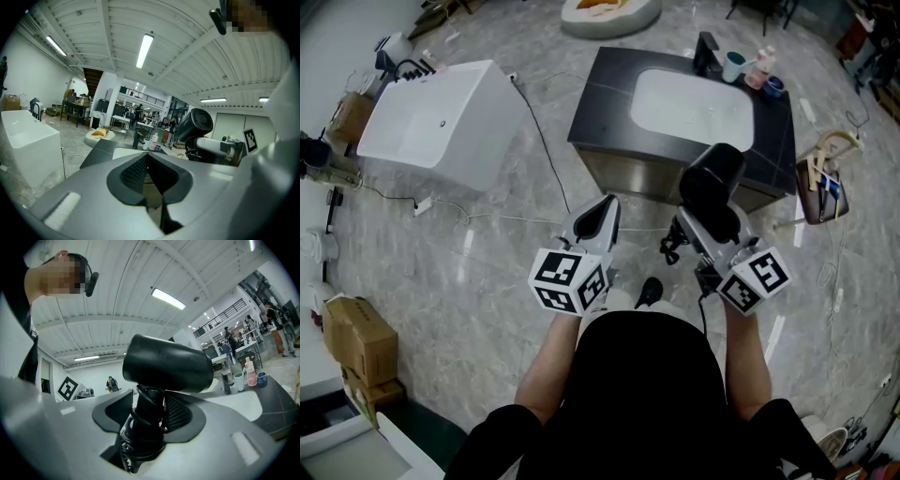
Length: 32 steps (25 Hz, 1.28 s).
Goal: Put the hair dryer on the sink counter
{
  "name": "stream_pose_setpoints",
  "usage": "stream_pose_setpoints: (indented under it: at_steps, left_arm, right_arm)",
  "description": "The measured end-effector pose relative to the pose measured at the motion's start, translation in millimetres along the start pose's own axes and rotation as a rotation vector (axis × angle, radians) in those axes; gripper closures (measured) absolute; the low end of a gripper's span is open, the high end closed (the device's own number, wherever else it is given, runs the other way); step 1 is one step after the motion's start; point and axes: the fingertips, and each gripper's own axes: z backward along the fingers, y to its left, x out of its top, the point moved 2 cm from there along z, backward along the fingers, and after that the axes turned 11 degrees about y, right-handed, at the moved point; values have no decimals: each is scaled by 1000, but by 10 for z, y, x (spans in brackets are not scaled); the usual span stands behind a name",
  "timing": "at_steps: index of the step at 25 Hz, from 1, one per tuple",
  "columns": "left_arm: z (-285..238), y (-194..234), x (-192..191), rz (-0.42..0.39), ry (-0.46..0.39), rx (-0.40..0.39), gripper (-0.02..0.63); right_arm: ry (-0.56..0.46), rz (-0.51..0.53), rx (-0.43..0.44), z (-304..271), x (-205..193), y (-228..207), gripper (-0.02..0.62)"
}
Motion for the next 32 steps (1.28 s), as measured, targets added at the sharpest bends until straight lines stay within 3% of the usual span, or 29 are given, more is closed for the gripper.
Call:
stream_pose_setpoints:
  at_steps: [8,18,32]
  left_arm:
    - [240,636,104,2,4,-15,607]
    - [304,1594,464,-25,13,-68,607]
    - [443,2635,657,-58,36,-164,607]
  right_arm:
    - [-26,-3,-26,-499,165,291,376]
    - [-46,-15,-125,-1280,430,485,377]
    - [-61,-48,-248,-2160,431,822,377]
